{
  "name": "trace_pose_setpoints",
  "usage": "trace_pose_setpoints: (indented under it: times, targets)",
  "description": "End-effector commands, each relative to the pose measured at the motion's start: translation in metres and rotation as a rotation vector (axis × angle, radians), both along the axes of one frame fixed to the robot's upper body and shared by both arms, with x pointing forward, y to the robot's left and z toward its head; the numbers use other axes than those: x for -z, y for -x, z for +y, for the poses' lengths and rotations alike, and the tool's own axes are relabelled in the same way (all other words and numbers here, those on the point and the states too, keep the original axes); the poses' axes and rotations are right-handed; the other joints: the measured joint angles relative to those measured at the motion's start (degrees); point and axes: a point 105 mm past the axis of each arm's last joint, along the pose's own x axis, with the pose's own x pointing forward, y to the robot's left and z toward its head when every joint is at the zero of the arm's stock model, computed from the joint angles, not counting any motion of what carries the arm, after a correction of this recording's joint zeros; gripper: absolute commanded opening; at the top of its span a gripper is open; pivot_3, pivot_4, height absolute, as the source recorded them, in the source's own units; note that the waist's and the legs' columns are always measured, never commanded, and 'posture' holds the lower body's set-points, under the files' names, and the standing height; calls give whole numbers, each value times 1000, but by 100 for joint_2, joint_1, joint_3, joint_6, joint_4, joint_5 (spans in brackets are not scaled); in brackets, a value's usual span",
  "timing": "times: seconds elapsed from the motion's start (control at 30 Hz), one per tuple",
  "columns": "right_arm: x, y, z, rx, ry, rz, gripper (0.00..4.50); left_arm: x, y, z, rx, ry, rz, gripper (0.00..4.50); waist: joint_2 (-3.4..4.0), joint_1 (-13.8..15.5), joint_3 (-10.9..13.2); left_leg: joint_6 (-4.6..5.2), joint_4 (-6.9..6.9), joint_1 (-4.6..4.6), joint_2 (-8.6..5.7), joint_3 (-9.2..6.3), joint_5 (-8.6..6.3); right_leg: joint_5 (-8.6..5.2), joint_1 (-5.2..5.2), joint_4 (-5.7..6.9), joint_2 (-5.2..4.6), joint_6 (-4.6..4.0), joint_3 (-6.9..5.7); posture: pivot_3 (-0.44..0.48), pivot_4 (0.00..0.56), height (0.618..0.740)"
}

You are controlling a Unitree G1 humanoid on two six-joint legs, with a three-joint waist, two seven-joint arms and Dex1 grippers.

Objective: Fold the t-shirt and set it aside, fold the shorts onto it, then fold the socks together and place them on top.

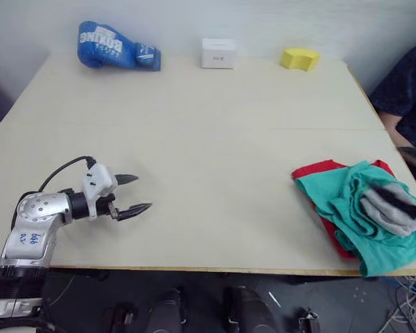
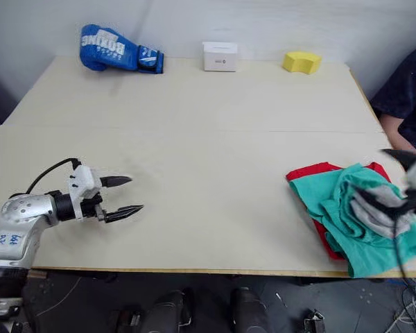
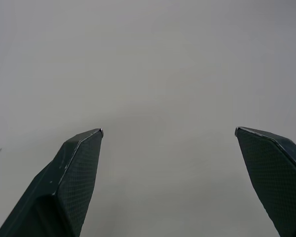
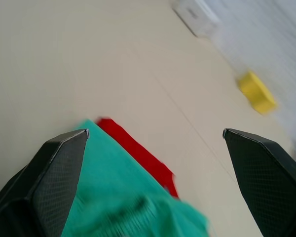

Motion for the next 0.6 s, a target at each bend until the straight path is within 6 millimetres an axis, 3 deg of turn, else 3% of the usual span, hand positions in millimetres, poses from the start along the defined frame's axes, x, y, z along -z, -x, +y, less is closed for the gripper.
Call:
trace_pose_setpoints:
  times: [0.03,0.23,0.4,0.6]
  targets:
    - [17,-12,42,-227,29,3,4459,-10,8,16,-56,-46,-79,4500,0,10,0,-6,1,0,0,-2,4,-1,0,0,-1,-1,-2,0,150,740]
    - [58,-35,91,-461,62,87,4459,16,35,52,-129,-181,-20,4500,2,-37,1,9,2,-2,-2,0,-5,-1,0,0,-15,-5,-2,0,150,740]
    - [96,-34,109,-487,40,145,4459,27,42,52,-178,-155,-57,4500,13,-23,-1,-20,0,1,-2,-11,-23,-7,-1,9,-24,-21,-14,0,150,740]
    - [88,-39,126,-497,2,15,4459,34,45,48,-188,-136,-67,4500,17,-49,-3,-23,2,19,-4,-9,-20,-1,8,24,-26,-27,-15,0,150,740]
